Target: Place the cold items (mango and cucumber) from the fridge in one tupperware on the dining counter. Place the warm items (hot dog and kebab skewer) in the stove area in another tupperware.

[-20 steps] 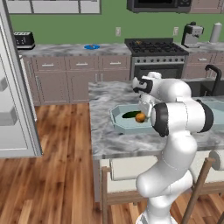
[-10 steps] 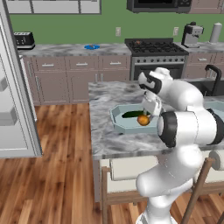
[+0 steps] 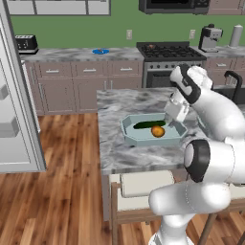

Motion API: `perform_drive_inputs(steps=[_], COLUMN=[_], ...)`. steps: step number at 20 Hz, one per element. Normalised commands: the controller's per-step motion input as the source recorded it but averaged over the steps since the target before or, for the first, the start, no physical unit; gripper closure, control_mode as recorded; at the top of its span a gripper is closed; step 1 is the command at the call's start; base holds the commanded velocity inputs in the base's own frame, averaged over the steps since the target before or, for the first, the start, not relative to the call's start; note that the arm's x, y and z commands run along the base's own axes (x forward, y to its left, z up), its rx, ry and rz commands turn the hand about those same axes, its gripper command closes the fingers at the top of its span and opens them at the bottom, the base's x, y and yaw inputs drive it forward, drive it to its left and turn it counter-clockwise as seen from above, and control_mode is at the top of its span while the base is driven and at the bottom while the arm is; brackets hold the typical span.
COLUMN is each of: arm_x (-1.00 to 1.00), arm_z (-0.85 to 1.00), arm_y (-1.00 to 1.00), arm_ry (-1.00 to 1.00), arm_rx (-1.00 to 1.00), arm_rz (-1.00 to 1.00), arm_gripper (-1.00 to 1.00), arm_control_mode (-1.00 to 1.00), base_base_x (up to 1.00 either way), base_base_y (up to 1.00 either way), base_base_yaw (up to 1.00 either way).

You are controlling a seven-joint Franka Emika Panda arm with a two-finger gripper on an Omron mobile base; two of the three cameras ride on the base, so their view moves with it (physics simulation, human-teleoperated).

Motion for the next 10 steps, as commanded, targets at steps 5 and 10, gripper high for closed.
perform_drive_inputs(steps=[5, 10], arm_x=[-0.81, -0.79], arm_z=[0.46, 0.44], arm_y=[0.09, 0.13], arm_ry=[0.0, 0.03], arm_rx=[0.33, 0.26], arm_rz=[-0.62, -0.75], arm_gripper=[-1.0, -1.0], arm_control_mode=[-1.0, -1.0], base_base_x=[0.0, 0.0], base_base_y=[0.0, 0.0], base_base_yaw=[0.0, 0.0])
